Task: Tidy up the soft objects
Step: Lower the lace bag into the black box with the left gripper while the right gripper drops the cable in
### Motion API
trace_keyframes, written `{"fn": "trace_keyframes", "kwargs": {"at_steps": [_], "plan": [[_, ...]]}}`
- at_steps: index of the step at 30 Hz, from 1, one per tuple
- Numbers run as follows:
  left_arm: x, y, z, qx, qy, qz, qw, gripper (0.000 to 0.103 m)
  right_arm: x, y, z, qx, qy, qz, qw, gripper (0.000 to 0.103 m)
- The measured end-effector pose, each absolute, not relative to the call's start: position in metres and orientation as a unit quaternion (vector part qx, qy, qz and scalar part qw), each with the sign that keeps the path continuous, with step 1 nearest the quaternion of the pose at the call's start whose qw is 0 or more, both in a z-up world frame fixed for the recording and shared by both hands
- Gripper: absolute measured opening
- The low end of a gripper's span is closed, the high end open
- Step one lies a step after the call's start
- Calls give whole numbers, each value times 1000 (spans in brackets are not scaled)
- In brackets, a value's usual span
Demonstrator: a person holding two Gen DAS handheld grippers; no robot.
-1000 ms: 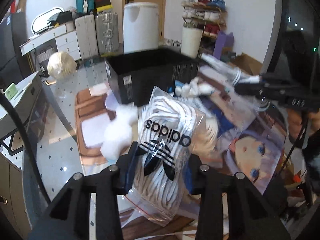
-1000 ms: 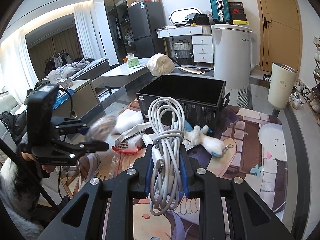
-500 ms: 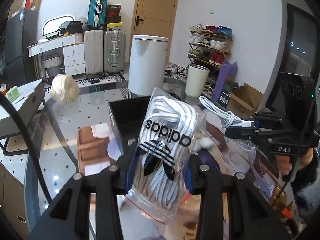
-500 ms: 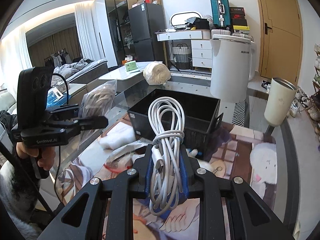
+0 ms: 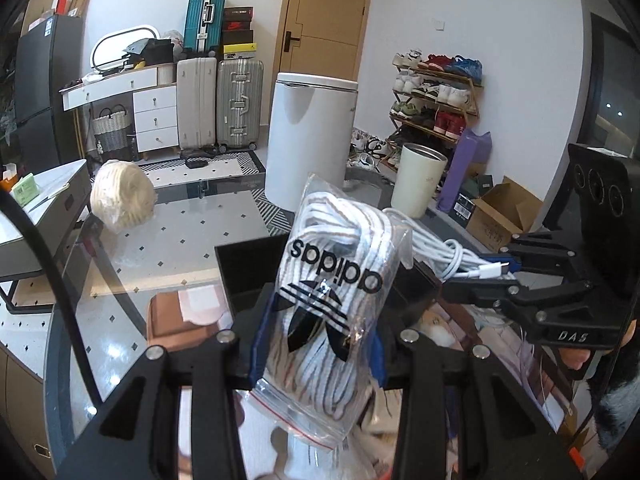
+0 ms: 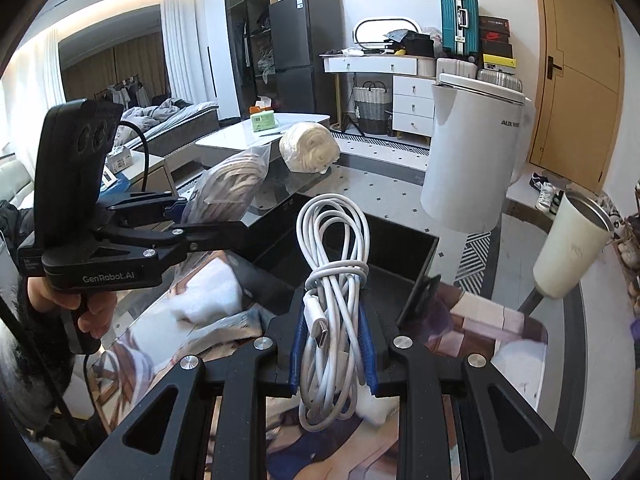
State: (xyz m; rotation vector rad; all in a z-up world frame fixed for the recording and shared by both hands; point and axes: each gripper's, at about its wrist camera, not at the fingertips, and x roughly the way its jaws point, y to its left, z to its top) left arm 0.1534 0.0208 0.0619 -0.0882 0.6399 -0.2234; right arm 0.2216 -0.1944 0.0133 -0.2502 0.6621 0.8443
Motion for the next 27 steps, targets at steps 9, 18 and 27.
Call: {"fn": "trace_keyframes", "kwargs": {"at_steps": [9,18,27], "plan": [[187,27,51,-57,326,-94,939,39,261,-173,0,-136,330,405,842,23],[211,21,40,-48,346,-84,933,39,281,-153,-5,-169,337,422,825,23],[224,12,27,-33,367,-100,924,40,291,-134,-14,-213,338,428,810,23]]}}
